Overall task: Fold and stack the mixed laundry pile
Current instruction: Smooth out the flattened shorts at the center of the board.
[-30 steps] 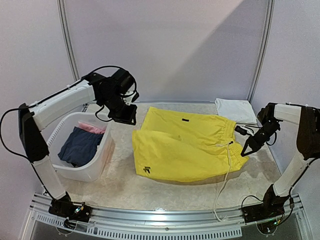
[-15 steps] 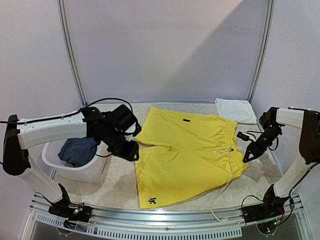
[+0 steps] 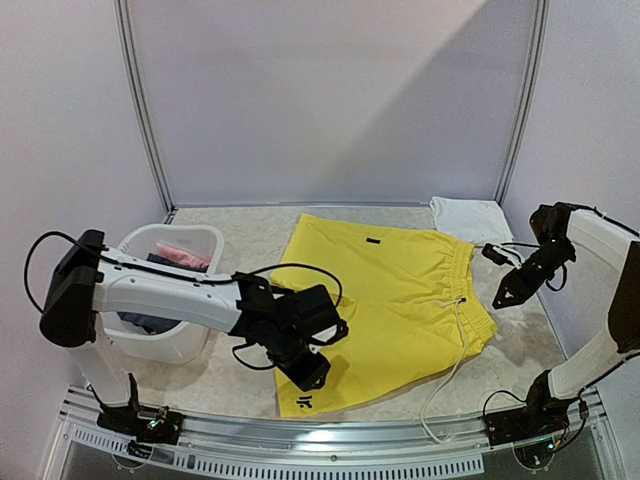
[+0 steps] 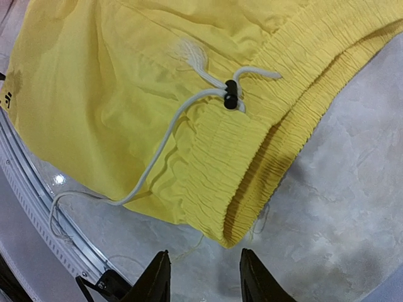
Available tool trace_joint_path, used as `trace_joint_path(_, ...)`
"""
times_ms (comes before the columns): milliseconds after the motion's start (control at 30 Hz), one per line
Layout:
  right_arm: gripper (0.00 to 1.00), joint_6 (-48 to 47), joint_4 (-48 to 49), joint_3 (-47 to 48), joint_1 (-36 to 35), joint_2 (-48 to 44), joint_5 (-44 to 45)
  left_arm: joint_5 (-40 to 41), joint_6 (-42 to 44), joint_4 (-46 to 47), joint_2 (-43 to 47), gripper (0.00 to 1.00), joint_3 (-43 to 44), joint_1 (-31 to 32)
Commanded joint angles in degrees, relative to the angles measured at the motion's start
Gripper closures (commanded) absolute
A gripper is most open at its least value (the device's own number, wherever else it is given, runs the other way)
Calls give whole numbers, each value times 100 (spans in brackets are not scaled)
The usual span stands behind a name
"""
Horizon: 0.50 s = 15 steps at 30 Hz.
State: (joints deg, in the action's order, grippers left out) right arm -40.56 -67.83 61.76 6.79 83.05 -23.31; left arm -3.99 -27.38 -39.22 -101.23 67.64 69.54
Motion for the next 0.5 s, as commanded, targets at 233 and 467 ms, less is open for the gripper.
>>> trace_joint_path(233, 67, -330, 1132, -562, -227, 759, -125, -218, 22, 302, -636, 57, -217, 323)
trace_joint_path(467, 92, -621, 1001, -1217, -222, 854, 635, -305, -77, 117, -329, 73, -511, 430)
